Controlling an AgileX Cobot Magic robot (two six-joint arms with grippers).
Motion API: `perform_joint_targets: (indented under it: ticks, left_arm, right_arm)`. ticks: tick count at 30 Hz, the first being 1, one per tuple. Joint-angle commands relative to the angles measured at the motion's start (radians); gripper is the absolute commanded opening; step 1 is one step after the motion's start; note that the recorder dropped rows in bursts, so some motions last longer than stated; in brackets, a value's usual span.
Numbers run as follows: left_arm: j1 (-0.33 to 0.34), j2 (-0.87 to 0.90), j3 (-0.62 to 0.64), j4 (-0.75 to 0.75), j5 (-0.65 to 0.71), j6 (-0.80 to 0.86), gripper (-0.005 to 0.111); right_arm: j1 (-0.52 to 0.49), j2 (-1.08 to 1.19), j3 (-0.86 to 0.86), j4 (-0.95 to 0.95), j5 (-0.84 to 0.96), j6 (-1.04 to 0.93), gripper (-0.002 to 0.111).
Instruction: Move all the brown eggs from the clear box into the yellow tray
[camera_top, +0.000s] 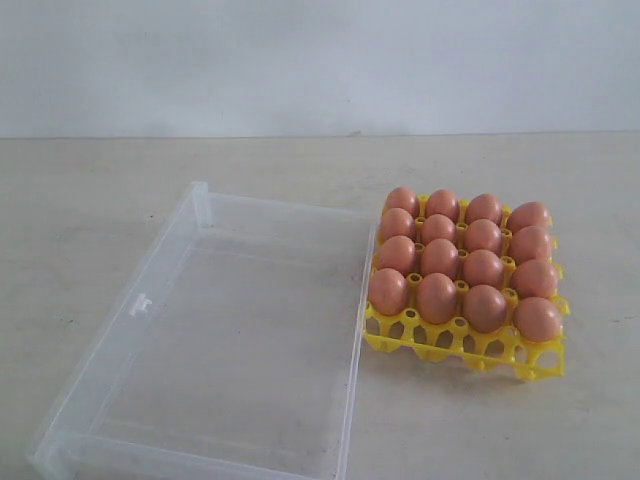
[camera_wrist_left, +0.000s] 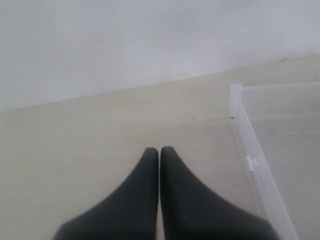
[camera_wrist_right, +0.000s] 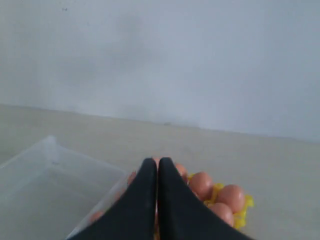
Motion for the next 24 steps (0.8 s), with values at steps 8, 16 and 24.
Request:
perform_joint_targets:
  ticks: [8,16,24]
  left_arm:
    - [-0.002,-0.001,0.003,-0.004,-0.004,-0.007,0.001]
    - [-0.002,-0.001,0.003,-0.004,-0.006,-0.007,0.001]
    - [-0.002,-0.001,0.003,-0.004,-0.006,-0.007,0.001]
  right_arm:
    - [-0.002,-0.252,0.078,-0.092,0.102,0.167,0.001]
    - [-0.002,-0.25,0.078,-0.092,0.273,0.108,0.001]
    - [-0.002,-0.249,0.113,1.594,0.478,-1.788,0.001]
